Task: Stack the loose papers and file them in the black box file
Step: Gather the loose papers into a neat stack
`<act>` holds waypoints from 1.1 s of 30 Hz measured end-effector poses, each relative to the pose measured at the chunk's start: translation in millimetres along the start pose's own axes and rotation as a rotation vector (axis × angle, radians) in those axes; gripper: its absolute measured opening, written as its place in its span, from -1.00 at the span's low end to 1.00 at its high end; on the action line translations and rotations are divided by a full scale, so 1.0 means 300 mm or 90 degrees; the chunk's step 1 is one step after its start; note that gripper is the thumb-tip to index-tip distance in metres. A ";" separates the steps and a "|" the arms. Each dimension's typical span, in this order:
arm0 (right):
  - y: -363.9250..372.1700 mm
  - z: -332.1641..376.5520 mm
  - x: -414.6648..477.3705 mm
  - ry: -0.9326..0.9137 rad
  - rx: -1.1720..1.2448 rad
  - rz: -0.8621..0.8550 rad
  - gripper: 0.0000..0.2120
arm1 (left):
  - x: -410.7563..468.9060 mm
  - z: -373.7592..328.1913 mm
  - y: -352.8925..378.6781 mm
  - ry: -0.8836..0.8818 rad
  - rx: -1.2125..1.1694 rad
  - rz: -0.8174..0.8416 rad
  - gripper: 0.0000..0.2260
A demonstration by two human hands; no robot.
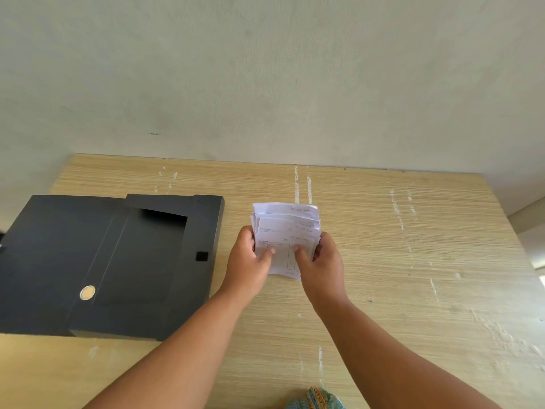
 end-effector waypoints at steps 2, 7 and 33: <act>0.001 -0.008 0.000 0.003 -0.012 0.005 -0.89 | 0.006 0.017 0.004 -0.010 0.009 0.012 -0.79; 0.000 -0.014 0.003 -0.002 -0.036 0.014 -0.89 | 0.020 0.016 0.015 -0.007 0.045 0.002 -0.78; 0.063 0.138 -0.022 0.138 0.269 -0.054 0.13 | 0.008 -0.127 0.039 -0.078 -0.343 -0.125 -0.34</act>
Point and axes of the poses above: each hand's wrist, its own x-axis towards the middle knuckle, its own y-axis out of the palm, z = x × y, the point moved 3 cm from there along x, towards the middle knuckle, and after that the axes turned 1 degree about -y, right-handed, at the moved point
